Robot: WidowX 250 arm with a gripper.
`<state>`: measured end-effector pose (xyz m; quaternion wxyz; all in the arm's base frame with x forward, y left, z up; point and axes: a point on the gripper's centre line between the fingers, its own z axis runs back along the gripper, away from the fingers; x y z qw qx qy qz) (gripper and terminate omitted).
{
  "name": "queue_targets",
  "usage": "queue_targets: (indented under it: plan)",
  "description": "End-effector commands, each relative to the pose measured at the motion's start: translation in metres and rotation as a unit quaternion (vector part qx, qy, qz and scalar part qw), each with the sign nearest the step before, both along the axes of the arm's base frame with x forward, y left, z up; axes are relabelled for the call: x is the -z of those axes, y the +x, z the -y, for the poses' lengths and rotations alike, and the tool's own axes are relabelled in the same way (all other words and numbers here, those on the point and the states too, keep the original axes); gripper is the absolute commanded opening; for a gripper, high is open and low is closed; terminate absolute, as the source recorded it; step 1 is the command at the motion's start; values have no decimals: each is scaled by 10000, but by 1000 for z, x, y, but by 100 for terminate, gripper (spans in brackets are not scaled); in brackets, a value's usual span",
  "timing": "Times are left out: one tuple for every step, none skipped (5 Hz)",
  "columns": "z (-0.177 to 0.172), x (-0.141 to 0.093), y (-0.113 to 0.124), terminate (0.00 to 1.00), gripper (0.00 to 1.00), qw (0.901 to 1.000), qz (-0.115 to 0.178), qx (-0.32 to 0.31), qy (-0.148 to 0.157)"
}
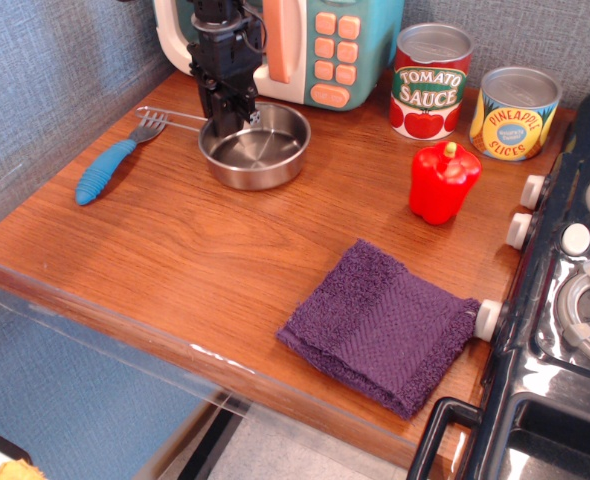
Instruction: Move the pan up next to the blue fork
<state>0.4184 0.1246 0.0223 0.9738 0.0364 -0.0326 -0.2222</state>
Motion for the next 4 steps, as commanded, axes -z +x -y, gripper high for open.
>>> queue_targets:
  plan:
    - [-3, -99, -9, 0, 100, 9883, 1085, -1061, 124]
    - [10, -119, -25, 0, 100, 9763, 1206, -1796, 109]
    - [33, -106, -40, 0, 100, 9769, 795, -1977, 139]
    - [47, -84, -50, 0, 100, 9838, 454, -1728, 118]
